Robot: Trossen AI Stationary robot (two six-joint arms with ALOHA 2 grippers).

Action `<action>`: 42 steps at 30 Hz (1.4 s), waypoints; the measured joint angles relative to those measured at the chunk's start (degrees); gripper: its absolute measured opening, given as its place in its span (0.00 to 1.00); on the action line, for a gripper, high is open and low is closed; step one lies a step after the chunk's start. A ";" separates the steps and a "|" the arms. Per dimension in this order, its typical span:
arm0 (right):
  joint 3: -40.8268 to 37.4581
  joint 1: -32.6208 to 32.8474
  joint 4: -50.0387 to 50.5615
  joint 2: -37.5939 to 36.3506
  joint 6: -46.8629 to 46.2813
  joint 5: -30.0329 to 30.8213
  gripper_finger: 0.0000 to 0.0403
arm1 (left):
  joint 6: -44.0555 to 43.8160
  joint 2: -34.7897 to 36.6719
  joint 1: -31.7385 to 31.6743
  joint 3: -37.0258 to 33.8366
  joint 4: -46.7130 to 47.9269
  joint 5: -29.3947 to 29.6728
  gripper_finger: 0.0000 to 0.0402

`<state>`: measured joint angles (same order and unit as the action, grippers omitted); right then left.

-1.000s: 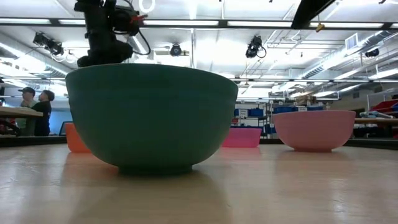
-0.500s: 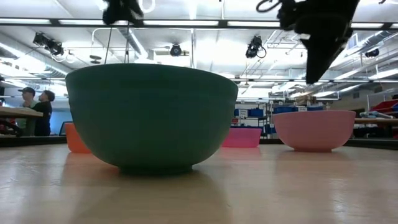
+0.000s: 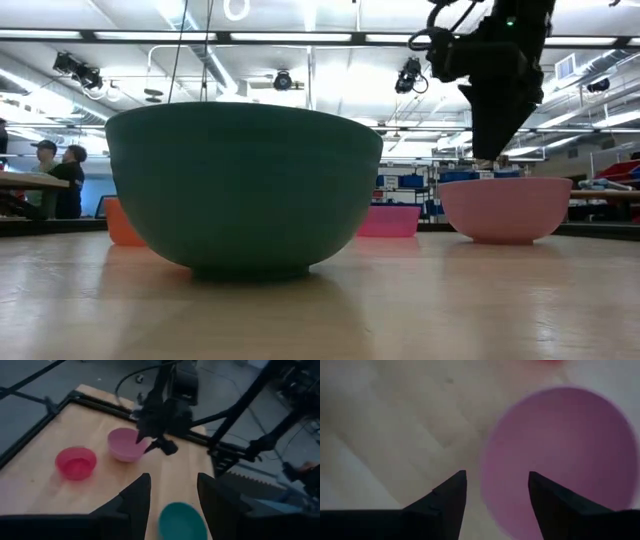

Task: Nest bowls inside each other
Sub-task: Stack the pink bowl on top of the white bowl

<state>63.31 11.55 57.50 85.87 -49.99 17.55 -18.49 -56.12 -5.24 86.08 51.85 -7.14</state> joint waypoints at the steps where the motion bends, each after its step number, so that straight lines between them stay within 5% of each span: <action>1: 0.00 -0.04 -0.87 0.01 0.51 -0.22 0.50 | -0.63 -0.01 1.00 0.00 -0.46 0.73 0.42; 22: 0.00 -1.02 -3.69 12.48 2.71 4.83 0.48 | -3.32 -5.14 12.43 -0.07 -0.09 14.11 0.42; 32: -0.01 -2.62 -3.76 16.79 5.50 4.79 0.03 | -4.18 -5.18 13.62 -0.07 3.64 18.30 0.42; 42: 5.08 0.86 -5.15 6.73 9.14 7.40 0.01 | -6.57 -5.18 13.62 -0.07 10.32 25.98 0.42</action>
<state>68.39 12.40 52.35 92.60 -40.85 24.95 -25.06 -61.30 8.38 86.02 62.17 18.84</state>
